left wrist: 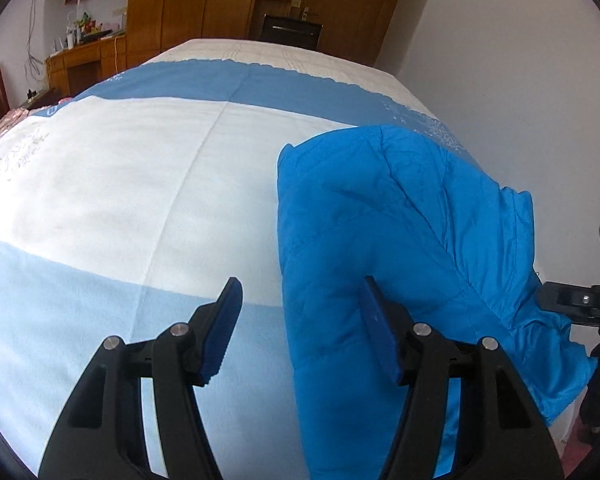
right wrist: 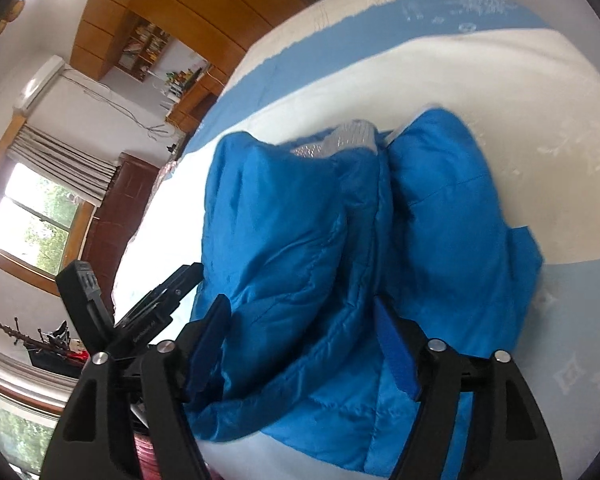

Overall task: Fold large clothes
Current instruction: 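Grasp the folded jacket edge with the right tool and lift it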

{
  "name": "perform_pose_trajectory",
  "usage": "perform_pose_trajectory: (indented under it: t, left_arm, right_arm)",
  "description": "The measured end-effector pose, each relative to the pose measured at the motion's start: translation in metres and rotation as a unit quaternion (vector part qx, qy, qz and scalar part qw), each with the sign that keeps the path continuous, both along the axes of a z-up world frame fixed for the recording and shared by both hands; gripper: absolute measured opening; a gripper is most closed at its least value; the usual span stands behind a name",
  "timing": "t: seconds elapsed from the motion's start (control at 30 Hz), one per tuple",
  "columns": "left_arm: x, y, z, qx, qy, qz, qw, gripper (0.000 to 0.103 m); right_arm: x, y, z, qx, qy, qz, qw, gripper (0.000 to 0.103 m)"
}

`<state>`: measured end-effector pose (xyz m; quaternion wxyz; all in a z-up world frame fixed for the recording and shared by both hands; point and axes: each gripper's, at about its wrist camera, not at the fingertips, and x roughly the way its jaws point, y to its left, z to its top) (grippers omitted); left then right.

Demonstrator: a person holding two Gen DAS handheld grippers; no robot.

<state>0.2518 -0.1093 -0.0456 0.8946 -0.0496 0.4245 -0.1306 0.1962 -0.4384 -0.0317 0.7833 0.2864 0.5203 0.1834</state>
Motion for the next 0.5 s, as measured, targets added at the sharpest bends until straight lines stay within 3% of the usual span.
perform_pose_trajectory:
  t: [0.1, 0.17, 0.3, 0.37, 0.5]
  left_arm:
    - [0.001, 0.0, -0.002, -0.003, -0.001, -0.001, 1.0, 0.061]
    - [0.004, 0.0, -0.005, -0.01, 0.002, 0.001, 0.9999, 0.061]
    - [0.004, 0.007, -0.013, -0.031, 0.011, 0.005, 0.9995, 0.061]
    - [0.001, 0.015, -0.014, -0.044, 0.019, 0.006, 0.9988, 0.062]
    - [0.0, 0.025, -0.011, -0.061, 0.026, 0.008, 0.9978, 0.061]
  right_arm:
    - [0.009, 0.012, -0.006, -0.019, 0.004, 0.003, 1.0, 0.07]
    - [0.017, 0.024, -0.009, -0.055, 0.001, 0.01, 0.998, 0.055]
    - [0.022, 0.044, -0.008, -0.094, -0.021, 0.025, 0.995, 0.038]
    - [0.02, 0.049, 0.001, -0.104, -0.037, 0.029, 0.993, 0.024]
    - [0.009, 0.056, 0.022, -0.12, -0.066, 0.038, 0.99, 0.017]
